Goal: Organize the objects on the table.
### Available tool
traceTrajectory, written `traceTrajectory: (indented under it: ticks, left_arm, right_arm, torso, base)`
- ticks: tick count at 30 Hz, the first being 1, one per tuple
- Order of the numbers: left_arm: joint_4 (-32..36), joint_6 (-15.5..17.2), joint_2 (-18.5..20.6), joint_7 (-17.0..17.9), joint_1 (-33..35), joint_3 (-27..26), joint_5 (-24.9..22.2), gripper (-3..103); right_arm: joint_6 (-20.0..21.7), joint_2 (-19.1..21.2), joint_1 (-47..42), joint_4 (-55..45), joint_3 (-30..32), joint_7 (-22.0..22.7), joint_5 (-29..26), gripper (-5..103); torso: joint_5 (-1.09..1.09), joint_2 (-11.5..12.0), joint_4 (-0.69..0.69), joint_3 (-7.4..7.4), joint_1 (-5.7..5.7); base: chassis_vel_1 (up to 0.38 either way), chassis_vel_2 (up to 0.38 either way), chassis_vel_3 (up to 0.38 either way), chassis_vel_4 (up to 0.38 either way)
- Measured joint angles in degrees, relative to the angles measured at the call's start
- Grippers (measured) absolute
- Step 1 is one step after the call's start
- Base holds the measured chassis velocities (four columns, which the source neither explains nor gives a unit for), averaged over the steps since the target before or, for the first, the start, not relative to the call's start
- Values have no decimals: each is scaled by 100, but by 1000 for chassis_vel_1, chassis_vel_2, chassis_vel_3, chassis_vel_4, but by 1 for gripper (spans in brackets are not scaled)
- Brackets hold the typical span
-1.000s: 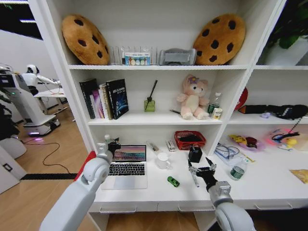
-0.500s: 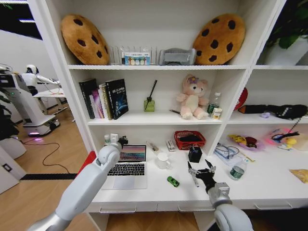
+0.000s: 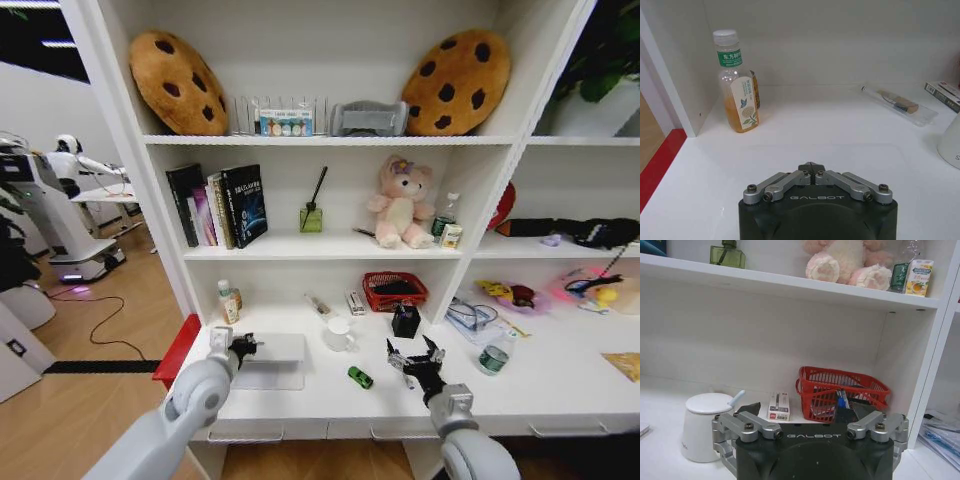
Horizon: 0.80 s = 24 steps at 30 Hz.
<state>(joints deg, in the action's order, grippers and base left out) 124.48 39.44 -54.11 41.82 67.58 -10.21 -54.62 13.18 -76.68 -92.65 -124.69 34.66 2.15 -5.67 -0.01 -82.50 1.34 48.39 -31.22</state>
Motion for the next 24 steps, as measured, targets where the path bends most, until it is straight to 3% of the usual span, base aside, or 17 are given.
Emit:
traceTrajectory:
  ticks: [1,3,4,5,6,7,8,9,11,12,16,19,23,24]
  left_arm:
    - [0,0,0,0,0,0,0,0]
    - [30,-323,-157,-486,193,-106,441,-3]
    - [30,-323,-157,-486,193,-106,441,-3]
    - [27,-635,-248,-953,244,-233,785,2]
    - [-29,-1159,-364,-1463,284,-450,1324,8]
    - [-29,-1159,-364,-1463,284,-450,1324,8]
    - [-125,-1740,-484,-1887,339,-732,1907,13]
    - [-125,-1740,-484,-1887,339,-732,1907,13]
    - [-154,-2429,-716,-2317,683,-1281,2520,29]
    - [-70,-2580,-803,-2357,957,-1489,2580,34]
    - [156,-2829,-1035,-2662,1645,-2029,2744,40]
    - [528,-3166,-1547,-3455,2572,-2756,3115,56]
    - [726,-3415,-1926,-3671,3117,-3078,3339,67]
    - [809,-3631,-2253,-3899,3440,-3334,3533,72]
  right_arm:
    - [0,0,0,0,0,0,0,100]
    - [-12,-8,-79,-74,-23,-3,23,100]
    - [-12,-8,-79,-74,-23,-3,23,100]
    - [-13,-7,-108,-123,-21,-3,20,100]
    - [-14,1,-130,-180,-8,1,4,100]
    - [-14,1,-130,-180,-8,1,4,100]
    - [-16,11,-156,-250,10,7,-11,100]
    - [-16,11,-156,-250,10,7,-11,100]
    - [-21,16,-226,-401,31,32,-39,100]
    - [-21,16,-273,-496,33,49,-51,100]
    - [-13,15,-387,-714,42,77,-71,100]
    - [7,6,-588,-1031,103,126,-102,100]
    - [8,-23,-770,-1229,145,171,-115,100]
    - [6,-37,-903,-1373,155,185,-118,100]
  torso:
    - [0,0,0,0,0]
    - [0,0,1,0,0]
    - [0,0,1,0,0]
    - [0,0,2,0,0]
    - [2,0,3,0,0]
    - [2,0,3,0,0]
    - [1,0,3,0,-1]
    - [1,0,3,0,-1]
    - [2,0,3,0,-2]
    - [0,1,1,0,-2]
    - [1,1,-1,0,-1]
    - [2,0,-1,-1,0]
    - [2,0,1,-1,0]
    - [1,0,-1,-1,0]
  base:
    - [0,0,0,0]
    - [0,0,0,0]
    - [0,0,0,0]
    - [0,0,0,0]
    - [0,0,0,0]
    - [0,0,0,0]
    - [0,0,0,0]
    - [0,0,0,0]
    - [0,0,0,0]
    - [0,0,0,0]
    - [0,0,0,0]
    - [0,0,0,0]
    - [0,0,0,0]
    - [0,0,0,0]
